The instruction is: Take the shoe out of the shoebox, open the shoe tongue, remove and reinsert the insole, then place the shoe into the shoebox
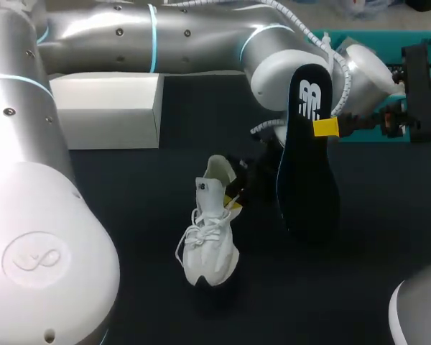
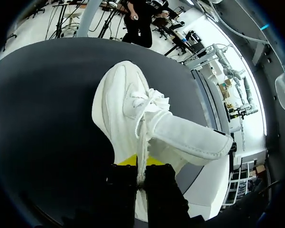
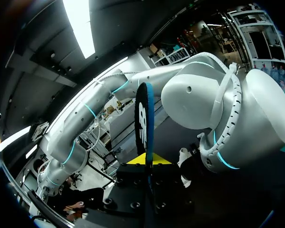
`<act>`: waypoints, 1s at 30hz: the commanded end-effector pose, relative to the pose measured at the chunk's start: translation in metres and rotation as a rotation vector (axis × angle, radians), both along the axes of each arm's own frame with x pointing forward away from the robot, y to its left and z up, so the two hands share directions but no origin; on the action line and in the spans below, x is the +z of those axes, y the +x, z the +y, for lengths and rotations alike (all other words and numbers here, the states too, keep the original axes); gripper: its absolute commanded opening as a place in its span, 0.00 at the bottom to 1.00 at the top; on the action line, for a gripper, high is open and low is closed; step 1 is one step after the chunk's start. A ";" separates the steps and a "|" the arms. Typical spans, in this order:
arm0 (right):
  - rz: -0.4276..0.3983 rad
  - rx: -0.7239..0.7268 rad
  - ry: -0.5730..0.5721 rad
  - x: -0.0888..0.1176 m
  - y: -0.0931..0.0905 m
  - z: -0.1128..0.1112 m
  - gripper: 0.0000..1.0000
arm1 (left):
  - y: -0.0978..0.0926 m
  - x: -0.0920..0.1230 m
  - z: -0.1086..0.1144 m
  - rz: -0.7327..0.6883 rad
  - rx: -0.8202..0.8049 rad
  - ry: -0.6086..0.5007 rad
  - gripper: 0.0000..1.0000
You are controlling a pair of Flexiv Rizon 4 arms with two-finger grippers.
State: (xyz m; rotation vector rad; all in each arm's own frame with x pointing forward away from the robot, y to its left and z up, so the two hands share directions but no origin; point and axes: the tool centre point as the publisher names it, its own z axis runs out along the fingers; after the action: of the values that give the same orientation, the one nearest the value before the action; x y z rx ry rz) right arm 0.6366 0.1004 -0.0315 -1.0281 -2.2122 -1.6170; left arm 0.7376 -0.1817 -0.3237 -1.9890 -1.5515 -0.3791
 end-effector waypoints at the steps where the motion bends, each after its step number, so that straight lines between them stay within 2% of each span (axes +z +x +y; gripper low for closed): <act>1: -0.001 -0.001 0.002 -0.002 0.000 0.001 0.00 | 0.002 -0.003 -0.002 -0.005 0.018 0.000 0.00; 8: -0.001 -0.001 0.002 -0.002 0.000 0.001 0.00 | 0.005 -0.008 -0.002 -0.017 0.047 -0.008 0.00; 14: -0.001 -0.001 0.002 -0.002 0.000 0.001 0.00 | 0.008 -0.020 -0.008 -0.005 0.057 0.028 0.00; 26: -0.001 -0.001 0.002 -0.002 0.000 0.001 0.00 | 0.007 -0.040 -0.018 0.041 0.064 -0.062 0.00; 27: -0.001 -0.001 0.002 -0.002 0.000 0.001 0.00 | 0.006 -0.041 -0.019 0.054 0.055 -0.073 0.02; 28: -0.001 -0.001 0.002 -0.002 0.000 0.001 0.00 | 0.006 -0.041 -0.019 0.057 0.055 -0.090 0.40; 29: -0.001 -0.001 0.002 -0.002 0.000 0.001 0.00 | 0.005 -0.041 -0.020 0.064 0.049 -0.103 1.00; 30: -0.001 -0.001 0.002 -0.002 0.000 0.001 0.00 | 0.004 -0.040 -0.020 0.068 0.033 -0.128 1.00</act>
State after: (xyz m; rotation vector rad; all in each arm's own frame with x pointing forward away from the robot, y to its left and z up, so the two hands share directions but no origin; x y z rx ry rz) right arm 0.6366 0.1004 -0.0315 -1.0281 -2.2121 -1.6170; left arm 0.7425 -0.2100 -0.3667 -2.0071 -1.5929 -0.2258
